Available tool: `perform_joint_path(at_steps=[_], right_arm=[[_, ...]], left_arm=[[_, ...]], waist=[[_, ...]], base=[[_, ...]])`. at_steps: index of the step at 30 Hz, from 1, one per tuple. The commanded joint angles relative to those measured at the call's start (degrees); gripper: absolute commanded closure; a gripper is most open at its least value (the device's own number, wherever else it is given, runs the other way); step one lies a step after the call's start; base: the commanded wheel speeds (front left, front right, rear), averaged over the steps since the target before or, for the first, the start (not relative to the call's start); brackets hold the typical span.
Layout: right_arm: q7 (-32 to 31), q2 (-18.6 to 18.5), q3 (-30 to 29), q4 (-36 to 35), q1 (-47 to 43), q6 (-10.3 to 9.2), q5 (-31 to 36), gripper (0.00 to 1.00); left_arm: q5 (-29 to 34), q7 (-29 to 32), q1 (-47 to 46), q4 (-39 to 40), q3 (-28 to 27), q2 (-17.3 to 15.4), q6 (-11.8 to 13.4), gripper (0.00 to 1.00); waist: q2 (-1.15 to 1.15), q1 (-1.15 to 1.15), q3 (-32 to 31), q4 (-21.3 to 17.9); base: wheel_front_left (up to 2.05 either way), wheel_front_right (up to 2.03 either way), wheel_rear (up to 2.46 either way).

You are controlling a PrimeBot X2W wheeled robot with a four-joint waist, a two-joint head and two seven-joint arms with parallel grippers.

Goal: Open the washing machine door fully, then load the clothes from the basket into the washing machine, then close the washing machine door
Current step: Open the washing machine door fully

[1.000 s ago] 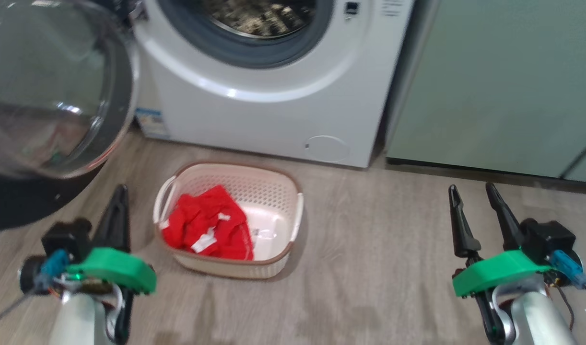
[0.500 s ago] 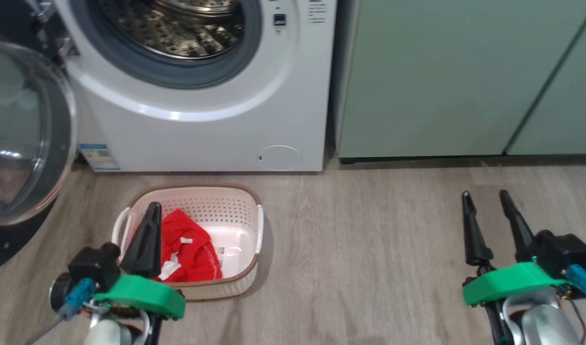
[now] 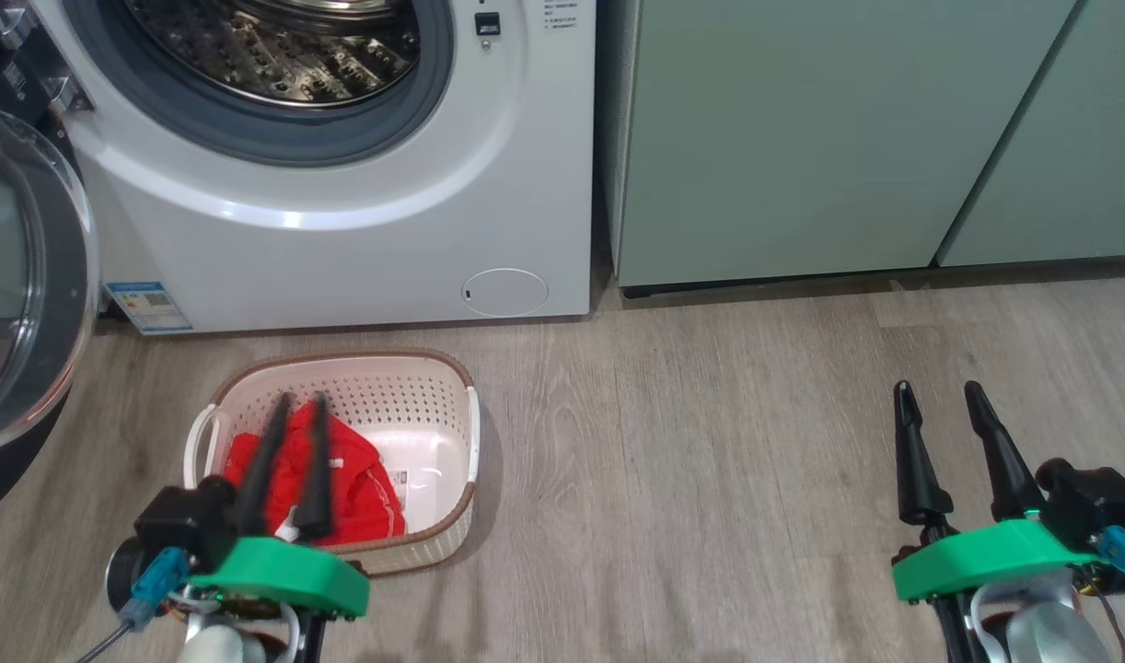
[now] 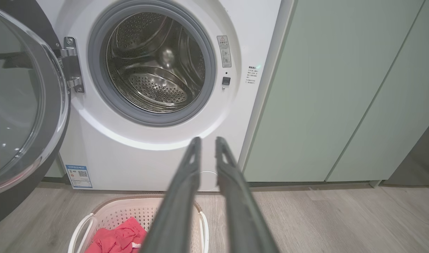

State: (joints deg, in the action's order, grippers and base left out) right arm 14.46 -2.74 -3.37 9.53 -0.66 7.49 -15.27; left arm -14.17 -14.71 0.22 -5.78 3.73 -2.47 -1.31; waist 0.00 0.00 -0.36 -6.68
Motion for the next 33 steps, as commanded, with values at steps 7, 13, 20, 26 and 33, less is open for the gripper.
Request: perform_joint_path(at_steps=[7, 13, 20, 26, 33], right_arm=[[0.5, -0.1, 1.5, -1.3, 1.8, 0.00, -0.2, 0.00], [0.5, -0.1, 2.0, -1.3, 2.1, 0.00, -0.1, 0.00], [0.5, -0.1, 2.4, -1.1, 2.4, 0.00, 0.0, 0.00], [0.5, -0.1, 2.5, -1.0, 2.5, 0.00, -0.6, 0.00], [0.5, -0.1, 2.7, -0.9, 2.7, 0.00, -0.3, 0.00]], left_arm=[[-0.7, -0.3, -1.6, 1.0, -1.3, -0.4, 0.5, 0.00], [-1.7, -0.3, -1.8, 0.7, -1.4, -0.4, 1.3, 0.00], [-0.9, -0.3, -1.7, 0.2, -1.1, -0.4, 1.9, 0.00], [-0.1, -0.3, -1.7, -0.8, -0.5, -0.4, 3.1, 0.00], [0.2, -0.3, -1.9, -0.9, -0.3, -0.4, 3.7, 0.00]], waist=[[0.00, 0.00, 0.2, 1.1], [0.00, 0.00, 0.2, 2.4], [0.00, 0.00, 0.2, 3.4], [0.00, 0.00, 0.0, 3.9], [0.00, 0.00, -0.2, 3.8]], base=[[0.00, 0.00, 0.00], [0.00, 0.00, 0.00], [0.00, 0.00, 0.00], [0.00, 0.00, 0.00], [0.00, 0.00, 0.00]])
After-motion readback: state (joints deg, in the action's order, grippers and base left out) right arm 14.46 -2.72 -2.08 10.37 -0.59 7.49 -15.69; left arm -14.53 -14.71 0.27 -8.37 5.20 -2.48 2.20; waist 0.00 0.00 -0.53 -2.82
